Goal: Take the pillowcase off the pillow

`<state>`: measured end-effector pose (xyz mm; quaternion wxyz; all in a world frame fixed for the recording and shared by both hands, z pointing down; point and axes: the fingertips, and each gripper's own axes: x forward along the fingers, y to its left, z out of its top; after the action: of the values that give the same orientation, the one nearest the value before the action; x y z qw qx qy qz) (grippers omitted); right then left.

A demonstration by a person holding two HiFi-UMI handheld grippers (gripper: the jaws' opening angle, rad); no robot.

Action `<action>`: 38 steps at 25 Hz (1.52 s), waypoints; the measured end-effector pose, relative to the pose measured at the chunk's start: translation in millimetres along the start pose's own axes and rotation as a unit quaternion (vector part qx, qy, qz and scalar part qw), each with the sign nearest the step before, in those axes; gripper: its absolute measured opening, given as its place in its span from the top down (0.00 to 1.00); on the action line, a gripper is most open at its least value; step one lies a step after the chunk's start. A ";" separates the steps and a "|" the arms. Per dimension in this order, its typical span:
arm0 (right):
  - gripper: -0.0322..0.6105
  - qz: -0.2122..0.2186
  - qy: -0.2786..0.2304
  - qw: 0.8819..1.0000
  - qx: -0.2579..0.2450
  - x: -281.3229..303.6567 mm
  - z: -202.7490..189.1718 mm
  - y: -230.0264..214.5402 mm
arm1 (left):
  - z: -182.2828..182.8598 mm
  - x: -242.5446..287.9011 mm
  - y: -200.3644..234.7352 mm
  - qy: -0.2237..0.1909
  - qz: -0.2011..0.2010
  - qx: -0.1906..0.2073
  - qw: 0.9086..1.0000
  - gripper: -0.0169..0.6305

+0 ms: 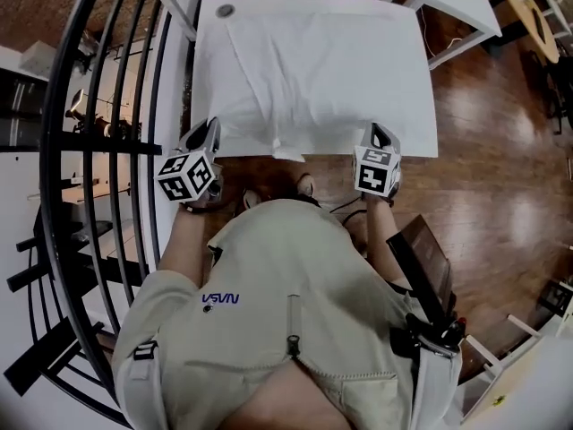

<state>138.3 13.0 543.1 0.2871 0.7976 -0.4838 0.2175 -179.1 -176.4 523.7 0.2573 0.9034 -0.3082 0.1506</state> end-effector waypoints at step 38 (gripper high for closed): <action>0.93 0.207 0.013 0.976 -0.066 8.5 -2.5 146.1 | -74.6 -18.3 -8.0 0.039 0.003 -0.035 0.999 0.91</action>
<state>10.8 -44.4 586.5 0.2939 0.6569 -0.6478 0.2499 -196.5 -120.5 574.1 0.2997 0.8864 -0.3060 0.1755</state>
